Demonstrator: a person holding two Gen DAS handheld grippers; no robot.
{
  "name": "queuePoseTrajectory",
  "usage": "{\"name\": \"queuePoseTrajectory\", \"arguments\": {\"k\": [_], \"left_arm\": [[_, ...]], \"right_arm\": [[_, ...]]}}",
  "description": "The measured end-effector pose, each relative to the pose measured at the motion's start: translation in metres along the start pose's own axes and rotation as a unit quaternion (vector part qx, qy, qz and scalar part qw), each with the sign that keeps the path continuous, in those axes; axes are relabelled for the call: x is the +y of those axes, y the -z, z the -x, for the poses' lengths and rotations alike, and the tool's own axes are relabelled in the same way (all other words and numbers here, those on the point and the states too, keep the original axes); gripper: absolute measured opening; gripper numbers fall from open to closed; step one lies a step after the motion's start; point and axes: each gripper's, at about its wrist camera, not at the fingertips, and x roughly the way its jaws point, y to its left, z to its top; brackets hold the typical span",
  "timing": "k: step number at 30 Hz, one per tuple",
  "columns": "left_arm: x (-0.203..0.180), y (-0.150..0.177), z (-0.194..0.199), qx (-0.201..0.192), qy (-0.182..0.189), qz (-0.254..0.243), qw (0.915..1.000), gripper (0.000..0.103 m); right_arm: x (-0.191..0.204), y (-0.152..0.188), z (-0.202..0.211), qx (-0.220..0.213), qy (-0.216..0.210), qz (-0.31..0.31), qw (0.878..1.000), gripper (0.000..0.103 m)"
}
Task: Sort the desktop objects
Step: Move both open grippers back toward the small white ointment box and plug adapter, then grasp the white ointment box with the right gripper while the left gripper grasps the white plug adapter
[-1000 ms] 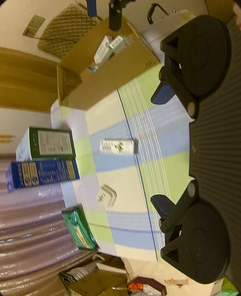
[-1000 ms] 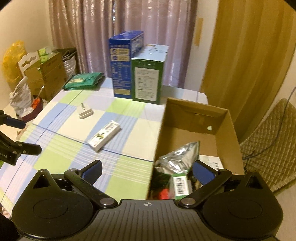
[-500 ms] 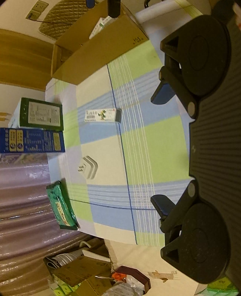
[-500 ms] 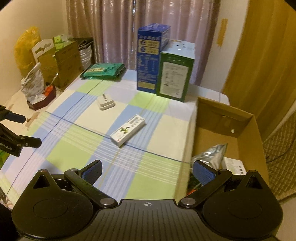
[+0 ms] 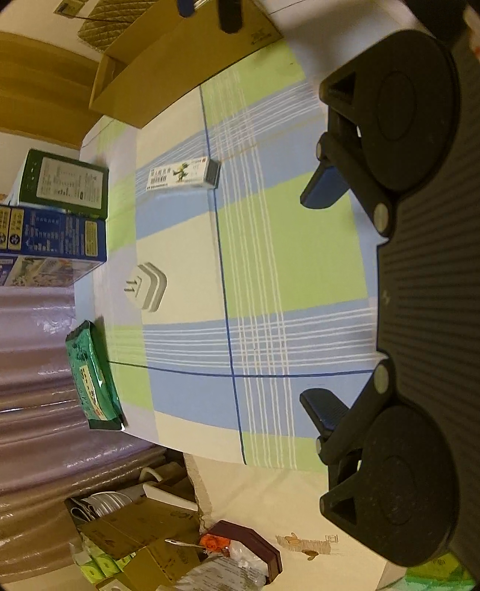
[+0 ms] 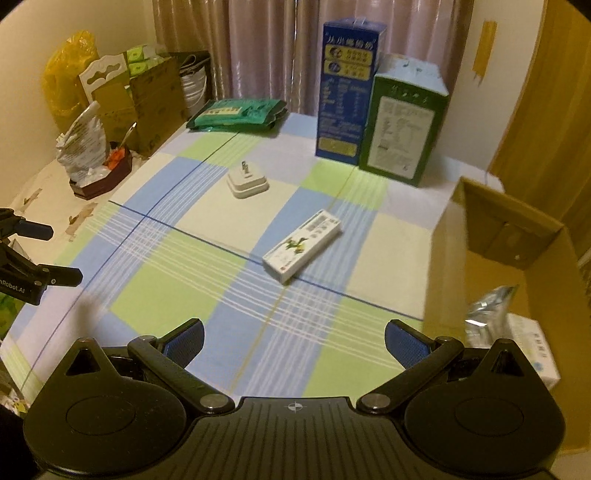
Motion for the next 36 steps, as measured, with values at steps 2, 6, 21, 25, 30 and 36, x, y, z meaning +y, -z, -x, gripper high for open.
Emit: {"name": "queuePoseTrajectory", "arguments": {"k": [2, 6, 21, 25, 30, 36], "left_arm": [[0.003, -0.003, -0.009, -0.002, 0.007, 0.008, 0.9999, 0.102], [0.005, -0.014, -0.031, -0.003, 0.012, 0.005, 0.9999, 0.102], [0.019, -0.054, -0.126, -0.032, 0.022, 0.061, 0.9974, 0.102], [0.018, -0.059, -0.145, -0.041, 0.019, 0.069, 0.9966, 0.102], [0.012, -0.061, -0.159, -0.047, 0.016, 0.057, 0.9971, 0.102], [0.008, -0.069, -0.172, -0.051, 0.020, 0.044, 0.9975, 0.102]], "right_arm": [[0.002, -0.001, -0.014, 0.003, -0.007, -0.007, 1.000, 0.101], [-0.001, -0.006, -0.044, 0.007, -0.021, -0.040, 0.999, 0.101], [-0.022, -0.030, -0.167, -0.032, -0.034, -0.125, 0.991, 0.077], [-0.024, -0.033, -0.186, -0.041, -0.024, -0.131, 0.990, 0.066], [-0.021, -0.035, -0.203, -0.041, 0.004, -0.107, 0.993, 0.059], [-0.018, -0.038, -0.208, -0.049, 0.016, -0.063, 0.997, 0.036]]}}
